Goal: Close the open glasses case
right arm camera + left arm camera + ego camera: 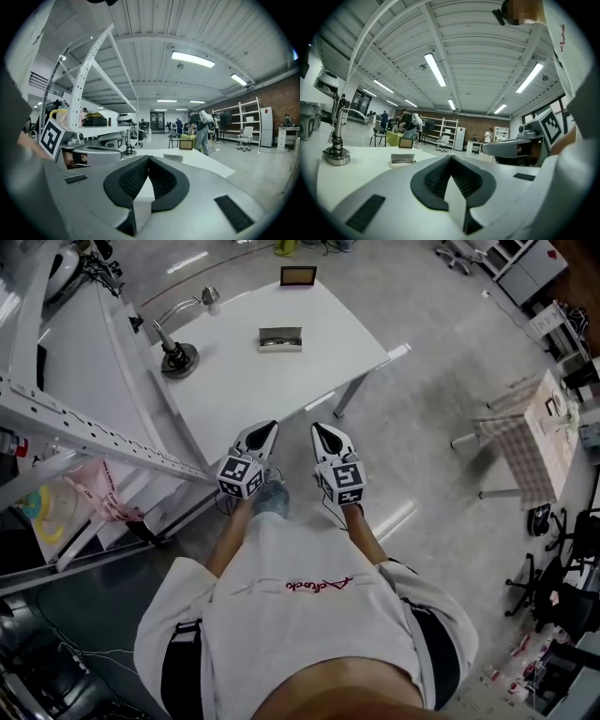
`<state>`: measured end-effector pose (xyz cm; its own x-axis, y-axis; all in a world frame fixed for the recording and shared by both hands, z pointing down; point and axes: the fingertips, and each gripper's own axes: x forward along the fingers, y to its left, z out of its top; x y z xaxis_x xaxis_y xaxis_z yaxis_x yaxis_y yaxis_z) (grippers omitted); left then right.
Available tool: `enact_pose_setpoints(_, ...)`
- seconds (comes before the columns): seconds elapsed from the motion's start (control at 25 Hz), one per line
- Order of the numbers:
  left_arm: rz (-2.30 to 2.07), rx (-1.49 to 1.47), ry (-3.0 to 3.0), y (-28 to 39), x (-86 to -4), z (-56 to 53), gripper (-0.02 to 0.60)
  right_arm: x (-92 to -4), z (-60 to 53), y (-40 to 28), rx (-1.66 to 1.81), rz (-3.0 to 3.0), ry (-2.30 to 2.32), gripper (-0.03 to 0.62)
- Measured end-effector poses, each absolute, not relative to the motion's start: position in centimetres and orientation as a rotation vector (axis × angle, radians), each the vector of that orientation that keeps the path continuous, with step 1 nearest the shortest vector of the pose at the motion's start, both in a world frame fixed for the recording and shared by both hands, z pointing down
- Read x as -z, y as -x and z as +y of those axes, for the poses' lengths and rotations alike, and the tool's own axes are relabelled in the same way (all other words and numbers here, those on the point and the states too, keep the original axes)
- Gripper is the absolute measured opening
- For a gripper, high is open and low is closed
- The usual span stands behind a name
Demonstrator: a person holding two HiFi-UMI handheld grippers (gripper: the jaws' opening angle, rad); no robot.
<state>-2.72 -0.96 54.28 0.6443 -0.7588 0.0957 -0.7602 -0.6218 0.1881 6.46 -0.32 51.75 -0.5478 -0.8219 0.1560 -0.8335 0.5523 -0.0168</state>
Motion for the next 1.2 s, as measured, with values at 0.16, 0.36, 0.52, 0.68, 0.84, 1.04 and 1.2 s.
enact_pose_setpoints(0.16, -1.252, -0.004, -2.643, 4.2, -53.8, -4.7, 0.026, -51.5, -3.9, -5.0, -0.137, -2.651, -1.406, 0.029)
enact_pose_setpoints(0.36, -1.262, 0.000, -2.631, 5.7, -53.5, -8.8, 0.026, -51.3, -8.0, -3.6, -0.138, -2.650, -1.386, 0.029)
enact_pose_setpoints(0.52, -1.268, -0.007, -2.629, 6.5, -53.2, -12.1, 0.026, -50.8, -11.5, -2.8, -0.126, -2.655, -1.381, 0.029)
enact_pose_setpoints(0.68, -1.252, -0.003, -2.628, 7.2, -53.4, -15.5, 0.026, -50.7, -14.7, -2.1, -0.123, -2.650, -1.390, 0.029)
enact_pose_setpoints(0.84, -1.230, -0.011, -2.640, 7.1, -53.2, -18.5, 0.026, -50.9, -17.7, -2.0, -0.134, -2.636, -1.403, 0.029)
enact_pose_setpoints(1.04, -1.229, -0.004, -2.633, 7.6, -53.5, -21.2, 0.027, -51.0, -20.5, -1.0, -0.143, -2.641, -1.384, 0.029)
enact_pose_setpoints(1.2, -1.231, -0.003, -2.613, 8.5, -54.2, -22.3, 0.026, -51.7, -21.7, -0.4, -0.152, -2.636, -1.385, 0.029)
